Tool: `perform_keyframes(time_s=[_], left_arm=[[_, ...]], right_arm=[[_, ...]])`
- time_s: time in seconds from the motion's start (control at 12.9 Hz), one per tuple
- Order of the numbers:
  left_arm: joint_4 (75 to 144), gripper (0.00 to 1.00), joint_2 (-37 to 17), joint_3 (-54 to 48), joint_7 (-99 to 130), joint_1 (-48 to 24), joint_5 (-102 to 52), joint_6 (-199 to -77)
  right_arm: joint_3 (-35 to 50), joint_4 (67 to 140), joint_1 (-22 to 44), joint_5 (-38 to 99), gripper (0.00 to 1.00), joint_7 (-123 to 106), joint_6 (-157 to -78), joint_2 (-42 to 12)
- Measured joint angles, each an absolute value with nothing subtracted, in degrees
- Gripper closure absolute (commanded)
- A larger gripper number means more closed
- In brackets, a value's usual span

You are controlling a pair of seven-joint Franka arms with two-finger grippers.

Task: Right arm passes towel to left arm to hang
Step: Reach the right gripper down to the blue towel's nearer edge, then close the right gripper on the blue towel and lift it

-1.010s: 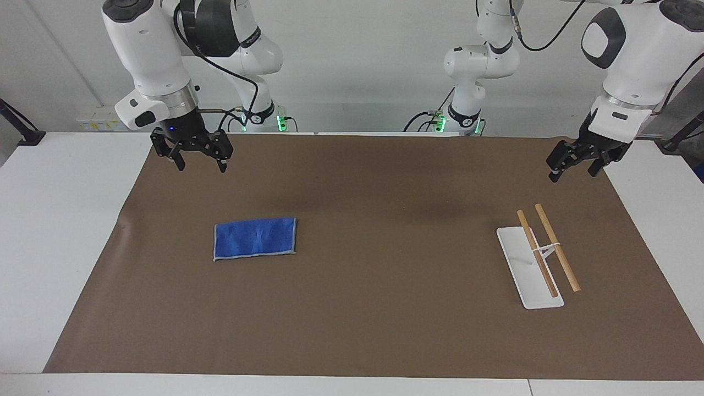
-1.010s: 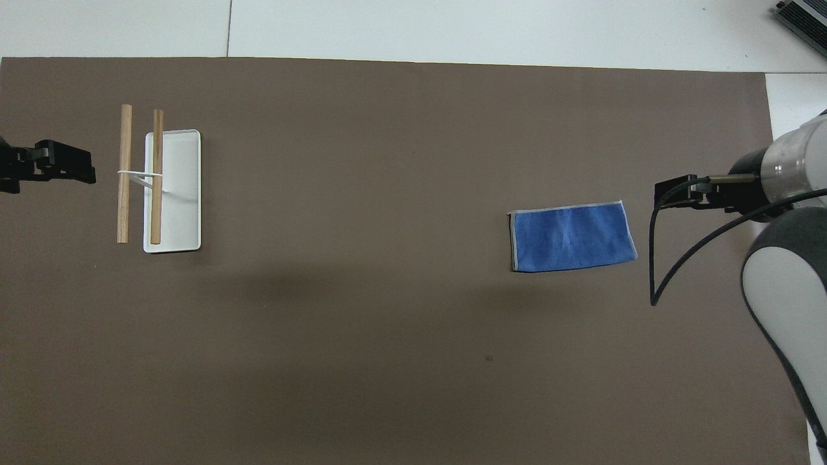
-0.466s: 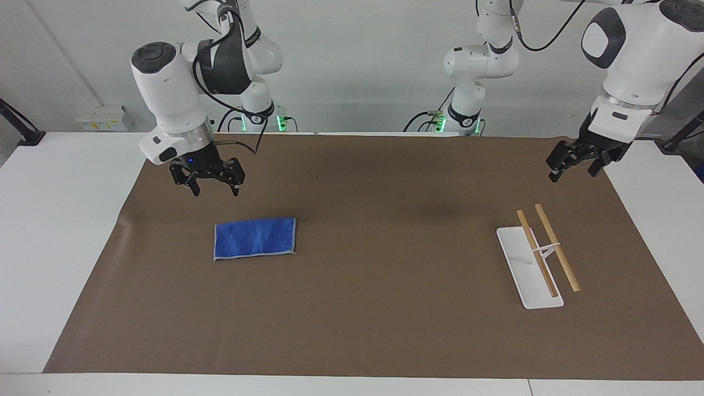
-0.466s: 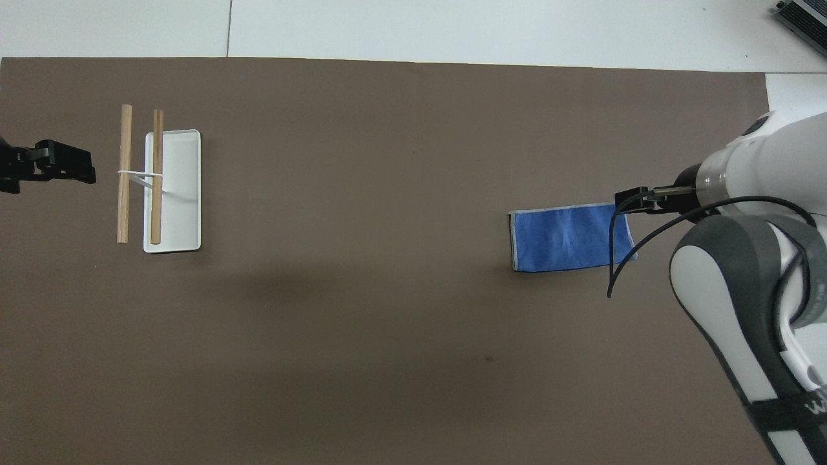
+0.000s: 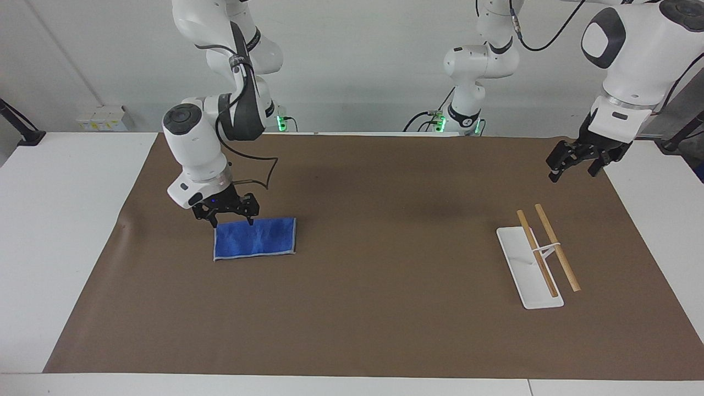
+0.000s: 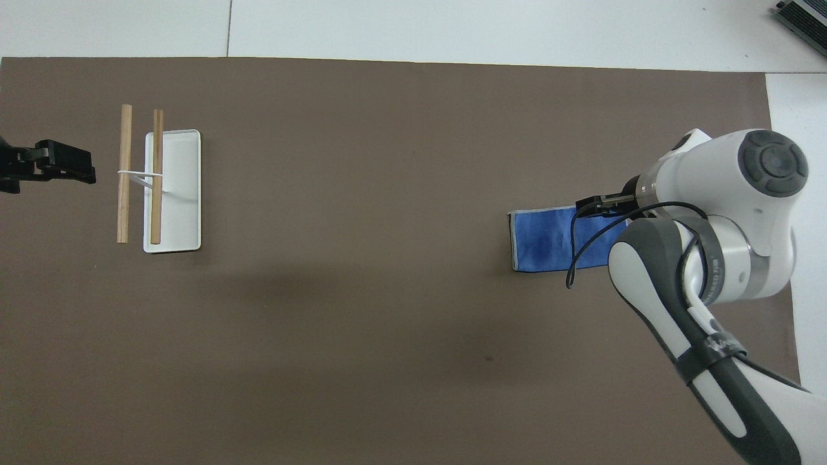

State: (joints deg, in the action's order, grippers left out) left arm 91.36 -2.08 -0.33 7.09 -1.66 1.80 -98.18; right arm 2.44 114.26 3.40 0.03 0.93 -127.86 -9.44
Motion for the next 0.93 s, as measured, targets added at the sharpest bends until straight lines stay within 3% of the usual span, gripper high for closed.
perform_keyframes(time_s=[0.93], left_arm=[[91.37,0.0,-2.08,-0.33,7.09,-1.66,1.8,-98.18]], right_arm=[[2.4,126.7,4.38,0.04,0.0,0.93,-143.04,-11.16]])
